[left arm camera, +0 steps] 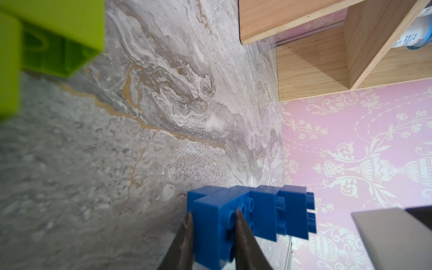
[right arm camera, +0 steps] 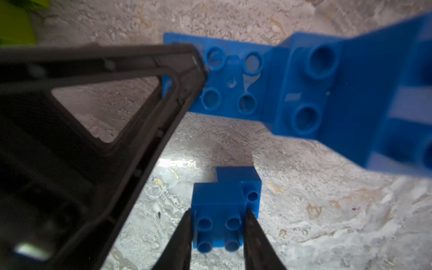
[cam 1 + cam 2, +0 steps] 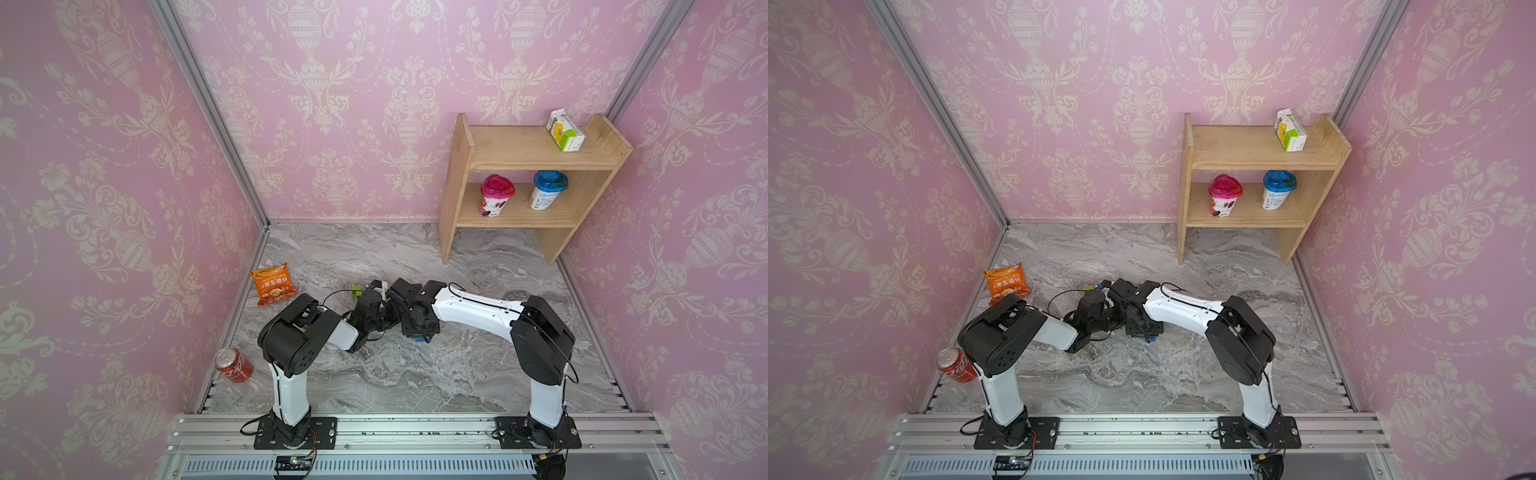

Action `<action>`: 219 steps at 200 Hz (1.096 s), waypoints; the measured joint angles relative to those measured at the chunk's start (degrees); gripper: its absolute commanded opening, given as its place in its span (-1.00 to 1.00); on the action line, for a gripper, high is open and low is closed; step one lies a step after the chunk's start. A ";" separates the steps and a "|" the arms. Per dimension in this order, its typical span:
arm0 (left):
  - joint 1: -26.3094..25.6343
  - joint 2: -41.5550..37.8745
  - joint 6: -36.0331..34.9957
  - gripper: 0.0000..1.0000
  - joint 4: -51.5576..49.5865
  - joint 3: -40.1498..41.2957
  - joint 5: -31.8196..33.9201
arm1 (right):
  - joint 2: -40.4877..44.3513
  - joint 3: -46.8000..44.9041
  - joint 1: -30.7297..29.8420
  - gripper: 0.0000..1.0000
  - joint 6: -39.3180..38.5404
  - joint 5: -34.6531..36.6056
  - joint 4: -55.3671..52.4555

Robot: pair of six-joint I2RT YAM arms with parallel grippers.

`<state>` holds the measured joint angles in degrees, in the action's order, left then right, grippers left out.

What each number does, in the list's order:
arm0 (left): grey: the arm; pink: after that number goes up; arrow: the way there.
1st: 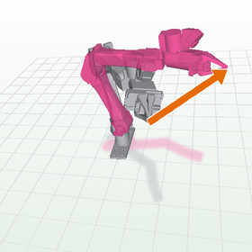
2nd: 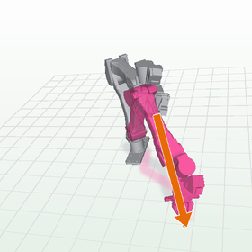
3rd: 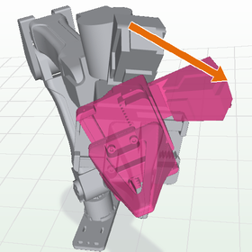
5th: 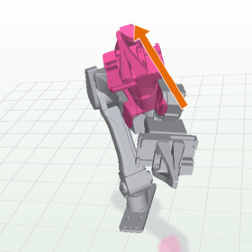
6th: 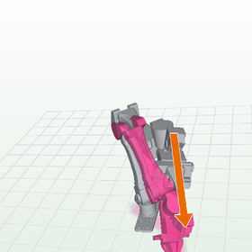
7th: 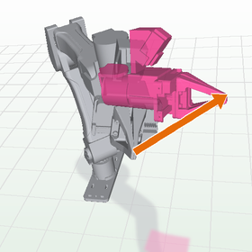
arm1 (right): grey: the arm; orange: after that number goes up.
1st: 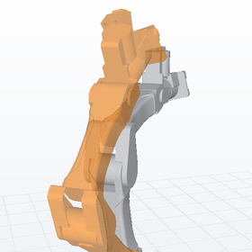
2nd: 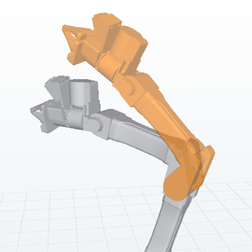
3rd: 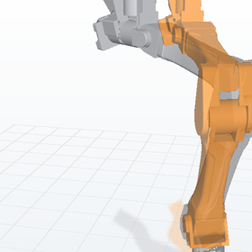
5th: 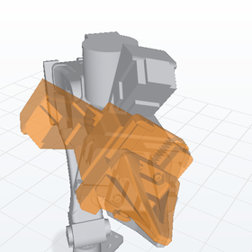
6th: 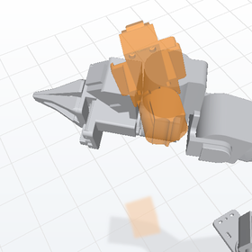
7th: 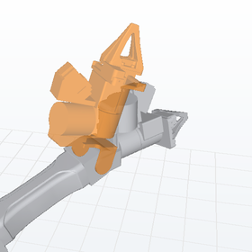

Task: Assemble the letter v with lego
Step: Adjust the lego brick at the center of the board.

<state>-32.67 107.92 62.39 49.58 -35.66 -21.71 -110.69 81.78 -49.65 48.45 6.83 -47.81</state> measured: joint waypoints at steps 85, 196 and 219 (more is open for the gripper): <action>0.26 -0.04 0.02 -0.63 0.02 0.07 -0.02 | 6.91 0.17 0.68 0.89 -2.12 2.14 -2.71; 0.20 -0.04 0.09 -0.58 0.04 0.07 0.04 | 16.55 -17.51 25.75 0.53 -11.08 -25.59 19.85; 0.20 -0.04 0.09 -0.56 0.04 0.07 0.07 | 13.25 -18.40 25.77 0.51 -10.84 -29.70 24.20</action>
<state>-32.47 107.87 62.48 49.63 -35.59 -21.65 -97.45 63.37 -23.88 37.60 -22.87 -23.62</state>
